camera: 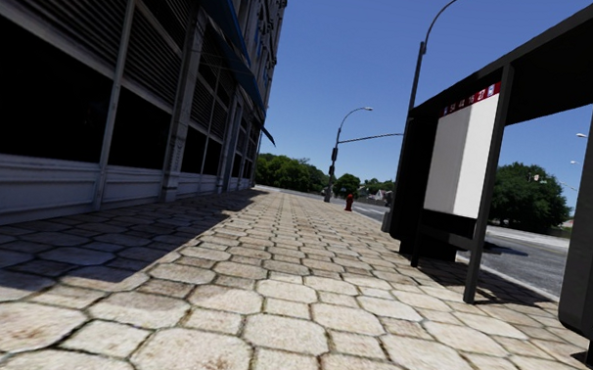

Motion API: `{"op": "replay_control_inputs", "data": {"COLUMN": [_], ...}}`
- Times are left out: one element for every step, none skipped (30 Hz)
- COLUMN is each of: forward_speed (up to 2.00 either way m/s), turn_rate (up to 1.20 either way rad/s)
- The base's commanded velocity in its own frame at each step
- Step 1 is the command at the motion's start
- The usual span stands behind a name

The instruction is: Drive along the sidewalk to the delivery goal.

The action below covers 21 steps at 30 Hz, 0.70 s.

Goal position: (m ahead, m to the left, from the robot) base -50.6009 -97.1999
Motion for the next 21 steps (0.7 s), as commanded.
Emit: {"op": "replay_control_inputs", "data": {"forward_speed": [0.0,0.0,0.0,0.0,0.0,0.0,0.0,0.0,0.0,0.0,0.0,0.0,0.0,0.0,0.0,0.0,0.0,0.0,0.0,0.0,0.0], "turn_rate": [0.0,0.0,0.0,0.0,0.0,0.0,0.0,0.0,0.0,0.0,0.0,0.0,0.0,0.0,0.0,0.0,0.0,0.0,0.0,0.0,0.0]}}
